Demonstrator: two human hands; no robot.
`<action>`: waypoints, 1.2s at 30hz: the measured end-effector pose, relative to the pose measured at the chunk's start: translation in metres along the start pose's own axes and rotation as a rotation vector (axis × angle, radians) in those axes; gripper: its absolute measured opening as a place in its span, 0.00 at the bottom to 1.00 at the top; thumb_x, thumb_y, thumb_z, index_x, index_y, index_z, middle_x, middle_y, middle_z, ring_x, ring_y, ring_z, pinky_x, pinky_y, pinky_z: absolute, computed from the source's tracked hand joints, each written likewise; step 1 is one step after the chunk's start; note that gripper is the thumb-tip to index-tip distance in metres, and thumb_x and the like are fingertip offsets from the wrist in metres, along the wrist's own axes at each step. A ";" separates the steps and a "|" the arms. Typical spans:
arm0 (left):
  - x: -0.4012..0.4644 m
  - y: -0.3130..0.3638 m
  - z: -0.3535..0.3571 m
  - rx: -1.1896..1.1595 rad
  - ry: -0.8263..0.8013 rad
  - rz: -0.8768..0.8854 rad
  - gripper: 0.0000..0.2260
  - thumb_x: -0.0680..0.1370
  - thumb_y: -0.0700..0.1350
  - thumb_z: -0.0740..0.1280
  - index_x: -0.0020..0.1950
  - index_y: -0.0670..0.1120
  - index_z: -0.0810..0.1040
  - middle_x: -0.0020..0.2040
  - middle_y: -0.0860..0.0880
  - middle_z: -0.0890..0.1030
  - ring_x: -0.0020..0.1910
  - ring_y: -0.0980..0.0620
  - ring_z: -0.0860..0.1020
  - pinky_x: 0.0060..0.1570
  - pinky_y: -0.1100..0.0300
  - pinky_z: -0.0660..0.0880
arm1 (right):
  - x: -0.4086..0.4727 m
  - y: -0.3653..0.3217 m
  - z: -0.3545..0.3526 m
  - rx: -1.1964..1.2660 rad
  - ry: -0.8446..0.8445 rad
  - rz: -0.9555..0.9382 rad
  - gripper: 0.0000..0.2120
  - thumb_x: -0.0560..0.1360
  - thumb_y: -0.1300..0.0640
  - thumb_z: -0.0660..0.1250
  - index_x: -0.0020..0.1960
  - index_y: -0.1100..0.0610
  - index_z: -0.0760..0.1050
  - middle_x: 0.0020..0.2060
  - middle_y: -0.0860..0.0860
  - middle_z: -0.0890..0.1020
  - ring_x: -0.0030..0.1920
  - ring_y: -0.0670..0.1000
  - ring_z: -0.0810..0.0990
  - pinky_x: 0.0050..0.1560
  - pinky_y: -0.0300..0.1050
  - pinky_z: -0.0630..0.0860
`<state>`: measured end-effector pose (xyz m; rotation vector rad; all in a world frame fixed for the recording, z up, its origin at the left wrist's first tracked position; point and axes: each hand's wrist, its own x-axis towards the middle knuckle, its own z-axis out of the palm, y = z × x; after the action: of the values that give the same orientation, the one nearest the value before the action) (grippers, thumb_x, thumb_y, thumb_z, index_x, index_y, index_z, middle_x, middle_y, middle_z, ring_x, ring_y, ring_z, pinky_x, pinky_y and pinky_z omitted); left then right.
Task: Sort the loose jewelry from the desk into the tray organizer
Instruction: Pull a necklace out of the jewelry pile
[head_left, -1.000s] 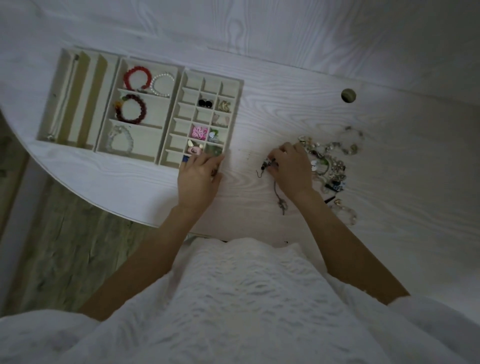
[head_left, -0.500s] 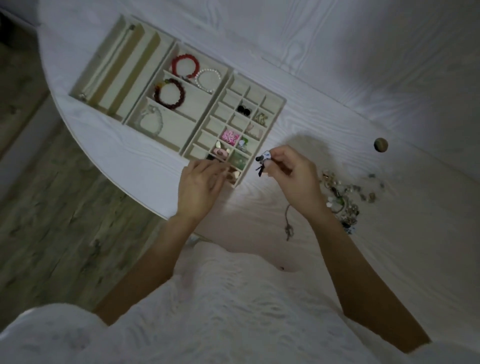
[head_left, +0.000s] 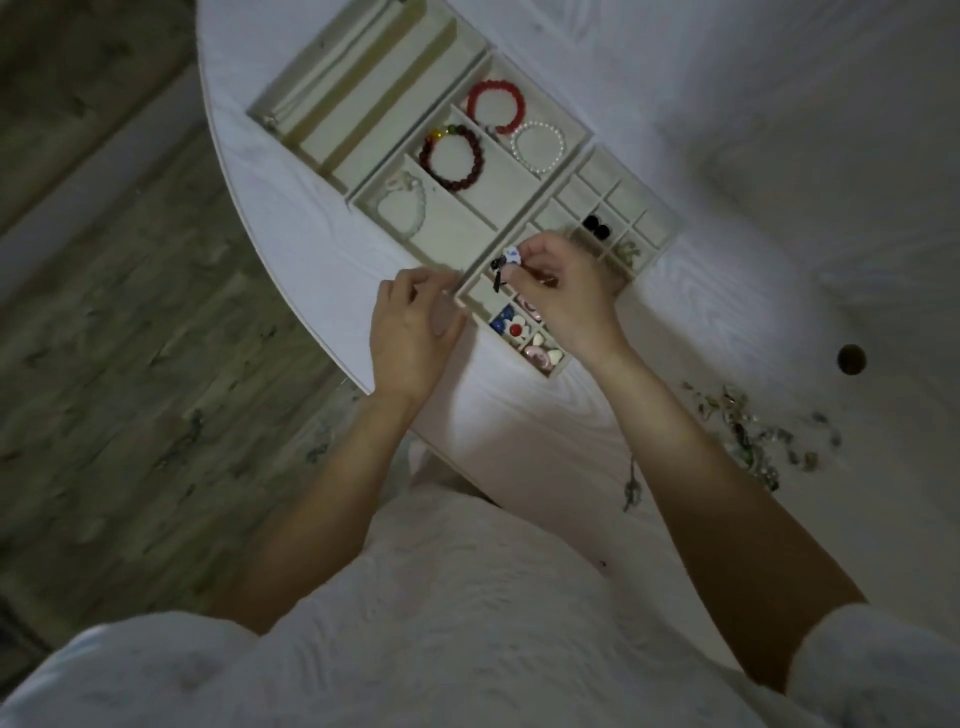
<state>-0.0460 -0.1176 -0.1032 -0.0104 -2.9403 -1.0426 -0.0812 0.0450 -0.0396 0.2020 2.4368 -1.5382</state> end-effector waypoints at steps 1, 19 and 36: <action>0.000 -0.001 0.001 0.000 0.000 -0.006 0.16 0.74 0.46 0.69 0.62 0.47 0.78 0.53 0.44 0.76 0.52 0.47 0.70 0.52 0.60 0.68 | 0.001 -0.001 0.006 0.004 -0.015 0.002 0.04 0.74 0.60 0.69 0.45 0.54 0.75 0.44 0.48 0.81 0.45 0.39 0.77 0.45 0.23 0.69; 0.012 -0.015 -0.006 -0.037 -0.020 -0.003 0.11 0.74 0.47 0.69 0.56 0.49 0.83 0.49 0.45 0.76 0.49 0.46 0.71 0.49 0.67 0.62 | 0.001 0.013 0.018 -0.327 0.071 0.050 0.12 0.77 0.65 0.62 0.60 0.60 0.76 0.45 0.48 0.79 0.45 0.46 0.80 0.52 0.40 0.78; 0.018 -0.017 -0.009 -0.019 -0.055 0.036 0.10 0.74 0.47 0.71 0.54 0.50 0.83 0.49 0.45 0.77 0.48 0.46 0.72 0.45 0.64 0.64 | 0.010 0.011 0.043 -0.867 0.050 -0.071 0.12 0.77 0.52 0.65 0.46 0.59 0.82 0.52 0.55 0.77 0.55 0.53 0.73 0.44 0.42 0.70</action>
<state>-0.0639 -0.1363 -0.1066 -0.0936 -2.9666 -1.0818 -0.0823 0.0110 -0.0696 -0.0185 2.9061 -0.3830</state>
